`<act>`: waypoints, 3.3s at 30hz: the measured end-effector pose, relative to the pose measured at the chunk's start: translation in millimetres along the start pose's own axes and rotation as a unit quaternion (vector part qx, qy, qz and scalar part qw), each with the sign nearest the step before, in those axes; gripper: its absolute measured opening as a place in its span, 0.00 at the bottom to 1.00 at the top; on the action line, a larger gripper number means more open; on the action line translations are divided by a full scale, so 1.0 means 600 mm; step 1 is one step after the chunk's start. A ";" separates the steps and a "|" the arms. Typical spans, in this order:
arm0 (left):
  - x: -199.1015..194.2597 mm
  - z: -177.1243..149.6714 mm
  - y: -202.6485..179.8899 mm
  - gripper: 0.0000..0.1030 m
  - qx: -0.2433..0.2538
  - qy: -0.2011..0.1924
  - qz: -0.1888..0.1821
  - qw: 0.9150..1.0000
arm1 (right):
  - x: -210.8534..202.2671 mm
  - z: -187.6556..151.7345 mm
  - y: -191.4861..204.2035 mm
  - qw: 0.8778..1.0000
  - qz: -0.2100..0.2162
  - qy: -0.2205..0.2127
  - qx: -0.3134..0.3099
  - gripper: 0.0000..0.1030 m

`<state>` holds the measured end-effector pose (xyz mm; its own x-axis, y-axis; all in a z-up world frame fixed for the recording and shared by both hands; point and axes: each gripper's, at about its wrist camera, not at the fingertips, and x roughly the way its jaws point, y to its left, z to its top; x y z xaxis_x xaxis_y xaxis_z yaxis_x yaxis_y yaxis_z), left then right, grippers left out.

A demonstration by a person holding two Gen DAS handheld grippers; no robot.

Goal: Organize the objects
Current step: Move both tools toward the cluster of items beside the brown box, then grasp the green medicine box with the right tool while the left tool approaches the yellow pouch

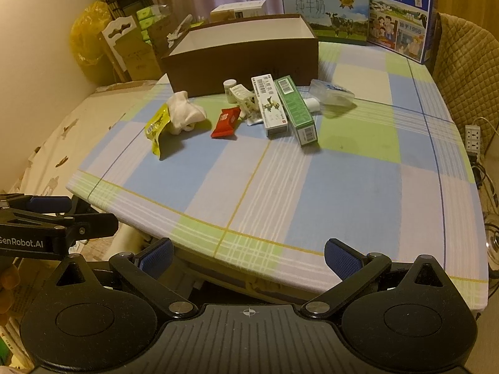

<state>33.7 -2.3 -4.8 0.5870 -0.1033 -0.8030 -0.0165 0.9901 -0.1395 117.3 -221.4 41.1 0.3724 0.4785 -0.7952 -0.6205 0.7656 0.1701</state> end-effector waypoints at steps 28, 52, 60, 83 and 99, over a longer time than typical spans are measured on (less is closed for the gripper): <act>0.046 0.049 0.014 0.99 -0.071 -0.002 0.064 0.995 | 0.058 0.062 -0.024 0.999 0.023 0.016 -0.036 0.98; 0.136 0.080 0.060 0.95 -0.097 -0.008 0.141 0.985 | 0.171 0.141 -0.102 0.997 0.002 -0.015 -0.080 0.76; 0.162 0.097 0.064 0.93 -0.099 -0.018 0.163 0.982 | 0.211 0.190 -0.114 0.995 -0.004 -0.034 -0.096 0.66; 0.214 0.134 0.066 0.90 -0.107 -0.019 0.227 0.968 | 0.348 0.262 -0.110 0.987 -0.018 0.001 -0.161 0.32; 0.270 0.150 0.083 0.81 -0.030 -0.011 0.266 0.964 | 0.324 0.249 -0.151 0.994 0.000 0.027 -0.101 0.26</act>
<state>201.1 39.0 -89.7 0.5001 0.4195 -0.7576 -0.3659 0.8953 0.2542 349.0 -133.3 -42.2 0.3382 0.4510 -0.8260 -0.7490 0.6604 0.0539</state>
